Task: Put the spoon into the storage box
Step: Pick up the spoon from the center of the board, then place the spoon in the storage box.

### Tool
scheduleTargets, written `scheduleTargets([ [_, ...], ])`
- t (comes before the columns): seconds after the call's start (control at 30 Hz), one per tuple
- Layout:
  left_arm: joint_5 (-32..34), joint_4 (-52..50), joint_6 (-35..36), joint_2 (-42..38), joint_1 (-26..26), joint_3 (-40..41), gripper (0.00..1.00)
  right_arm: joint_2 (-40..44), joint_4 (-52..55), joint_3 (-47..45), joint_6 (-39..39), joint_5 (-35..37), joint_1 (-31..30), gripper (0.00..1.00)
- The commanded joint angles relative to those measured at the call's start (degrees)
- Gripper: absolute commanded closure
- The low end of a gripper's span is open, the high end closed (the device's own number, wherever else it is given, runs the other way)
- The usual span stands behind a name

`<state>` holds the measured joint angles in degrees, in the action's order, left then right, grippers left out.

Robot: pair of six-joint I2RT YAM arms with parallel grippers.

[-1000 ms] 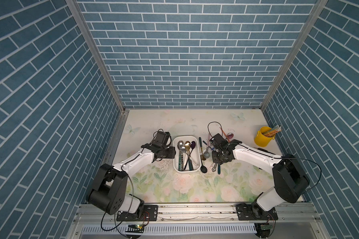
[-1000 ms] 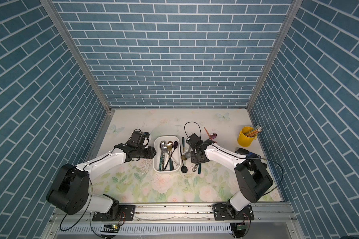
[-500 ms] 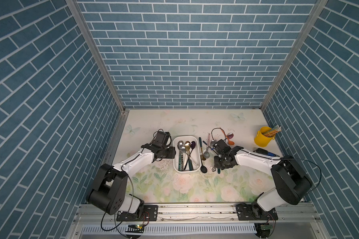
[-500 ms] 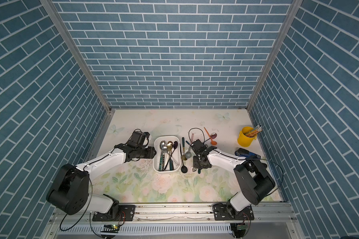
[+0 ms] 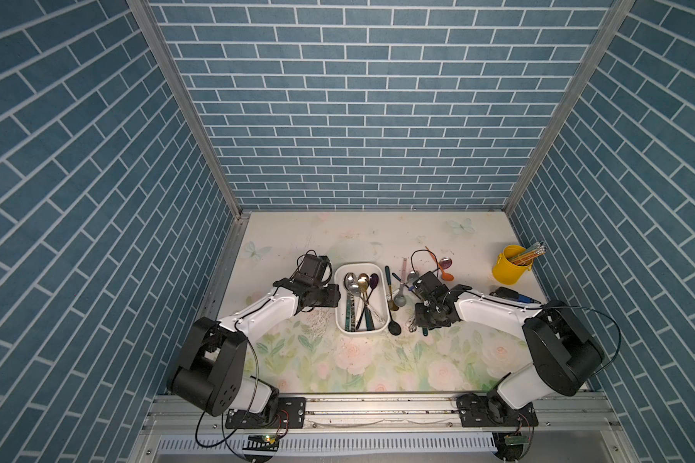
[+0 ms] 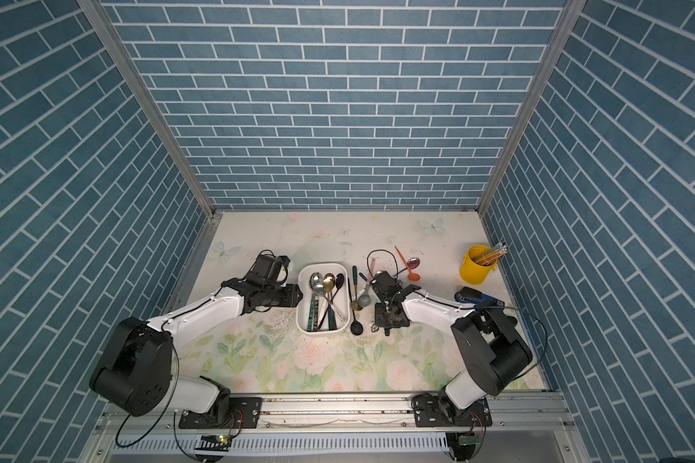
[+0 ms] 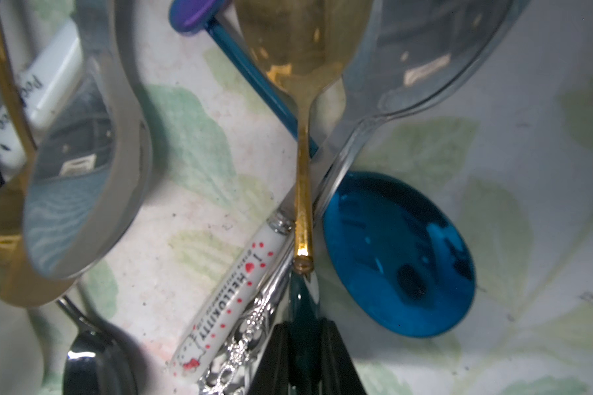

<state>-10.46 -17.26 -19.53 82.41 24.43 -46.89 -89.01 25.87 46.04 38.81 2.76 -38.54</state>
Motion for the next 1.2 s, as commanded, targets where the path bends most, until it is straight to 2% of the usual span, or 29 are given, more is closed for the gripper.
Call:
scheduleTargets([
  [0.0, 0.82, -0.98, 0.34, -0.23, 0.18, 0.51, 0.46, 0.65, 2.24, -0.14, 1.17, 0.71, 0.23, 0.92],
  [0.23, 2.12, -0.98, 0.24, -1.43, -0.01, 0.05, 0.47, 6.02, 8.83, 6.28, 1.18, 4.93, 0.31, 0.95],
  [0.4, 2.43, -0.09, -0.55, -2.25, -1.03, 0.37, 0.46, 6.99, 9.72, 11.17, 1.01, 3.32, -0.31, 0.97],
  [0.53, 1.36, 0.96, -1.66, -2.11, -2.26, 1.68, 0.46, 3.23, 9.5, 17.61, -0.12, 2.05, -3.67, 0.97],
  [0.8, -2.29, 2.57, -4.25, -2.41, -3.28, 2.97, 0.46, -10.16, 3.76, 28.58, -0.8, -3.33, -11.65, 0.97],
  [0.9, -1.94, 1.83, -3.79, -2.64, -3.34, 2.88, 0.46, -13.98, 3.14, 29.78, -1.43, -5.35, -12.46, 0.98],
  [1.17, -1.57, 1.27, -3.37, -2.81, -3.35, 2.95, 0.46, -17.3, 1.82, 28.68, -1.17, -6.72, -12.87, 0.98],
])
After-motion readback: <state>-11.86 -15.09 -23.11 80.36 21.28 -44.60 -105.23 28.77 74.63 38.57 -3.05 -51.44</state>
